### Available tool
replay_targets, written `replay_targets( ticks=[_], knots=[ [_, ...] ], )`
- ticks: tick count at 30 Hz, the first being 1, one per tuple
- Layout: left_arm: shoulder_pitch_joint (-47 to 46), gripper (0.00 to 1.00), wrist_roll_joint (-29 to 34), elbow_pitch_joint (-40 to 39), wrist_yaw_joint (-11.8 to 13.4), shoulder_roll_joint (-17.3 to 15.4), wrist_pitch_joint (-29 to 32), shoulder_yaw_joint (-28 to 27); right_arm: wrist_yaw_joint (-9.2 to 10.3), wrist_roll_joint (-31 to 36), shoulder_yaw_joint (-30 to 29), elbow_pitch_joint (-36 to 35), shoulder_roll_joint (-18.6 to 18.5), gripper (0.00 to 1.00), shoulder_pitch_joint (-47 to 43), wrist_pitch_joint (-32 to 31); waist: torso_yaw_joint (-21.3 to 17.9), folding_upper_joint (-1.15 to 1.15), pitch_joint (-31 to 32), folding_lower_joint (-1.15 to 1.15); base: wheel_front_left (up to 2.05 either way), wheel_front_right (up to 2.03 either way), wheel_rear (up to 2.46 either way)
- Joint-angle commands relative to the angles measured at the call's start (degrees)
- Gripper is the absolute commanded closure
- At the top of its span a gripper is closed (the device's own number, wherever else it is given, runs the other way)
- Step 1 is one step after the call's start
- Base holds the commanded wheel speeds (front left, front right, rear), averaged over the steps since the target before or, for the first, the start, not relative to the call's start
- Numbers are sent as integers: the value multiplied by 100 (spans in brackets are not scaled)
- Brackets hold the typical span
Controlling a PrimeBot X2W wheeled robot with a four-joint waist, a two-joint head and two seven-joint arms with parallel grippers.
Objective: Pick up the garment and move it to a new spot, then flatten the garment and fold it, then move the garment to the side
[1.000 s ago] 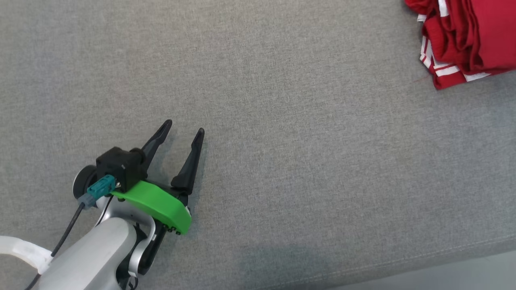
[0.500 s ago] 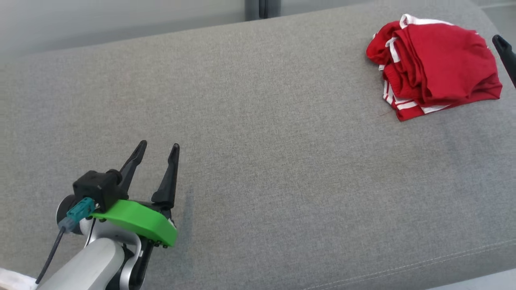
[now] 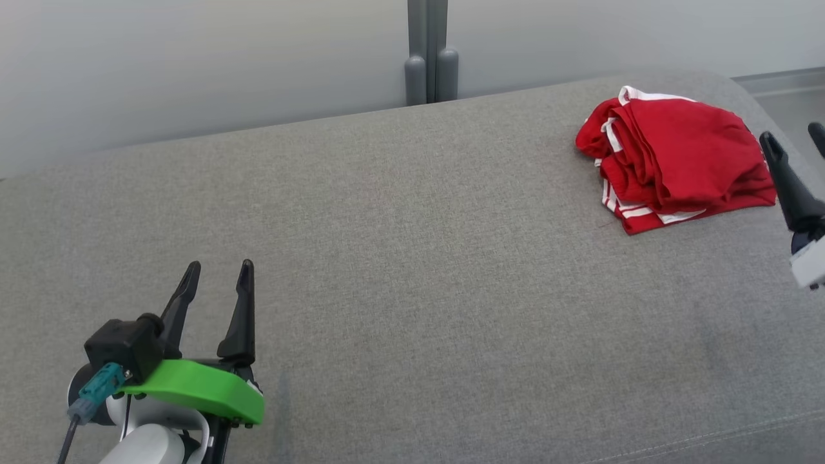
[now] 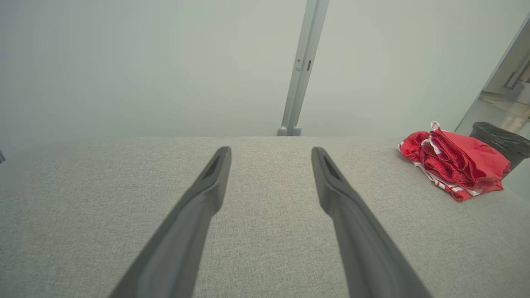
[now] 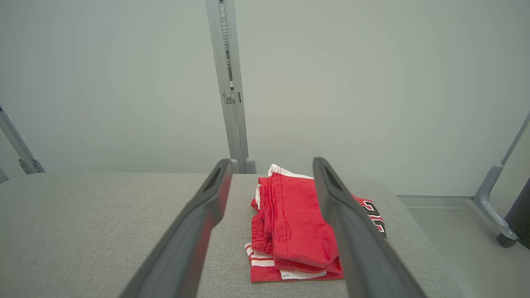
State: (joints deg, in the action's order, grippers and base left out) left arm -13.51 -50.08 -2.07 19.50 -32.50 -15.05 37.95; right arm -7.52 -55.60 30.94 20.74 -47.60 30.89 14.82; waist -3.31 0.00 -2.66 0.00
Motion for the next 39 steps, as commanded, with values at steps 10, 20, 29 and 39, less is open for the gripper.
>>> replay_targets(
  ticks=[10, 20, 29, 39],
  knots=[
    [856, 0, 621, -199, -76, 580, -17, -860, 5, 1958, -2527, -1624, 1943, 0, -2770, 22, 270, 0, 393, 0, 0, 0, 0],
    [1460, 0, 1688, 172, -638, 1263, -17, -1618, 4, 2960, -2894, -2237, 3079, 0, -3743, 23, 377, 0, 444, 0, 0, 0, 0],
    [1591, 0, 2396, 586, -1194, 1709, -18, -2015, 3, 3061, -2969, -2281, 3283, 0, -3797, 23, 455, 0, 454, 0, 0, 0, 0],
    [1629, 0, 2647, 727, -1495, 1988, -18, -2290, 3, 2971, -2831, -2174, 3241, 0, -3735, 23, 461, 0, 464, 0, 0, 0, 0]
  ],
)
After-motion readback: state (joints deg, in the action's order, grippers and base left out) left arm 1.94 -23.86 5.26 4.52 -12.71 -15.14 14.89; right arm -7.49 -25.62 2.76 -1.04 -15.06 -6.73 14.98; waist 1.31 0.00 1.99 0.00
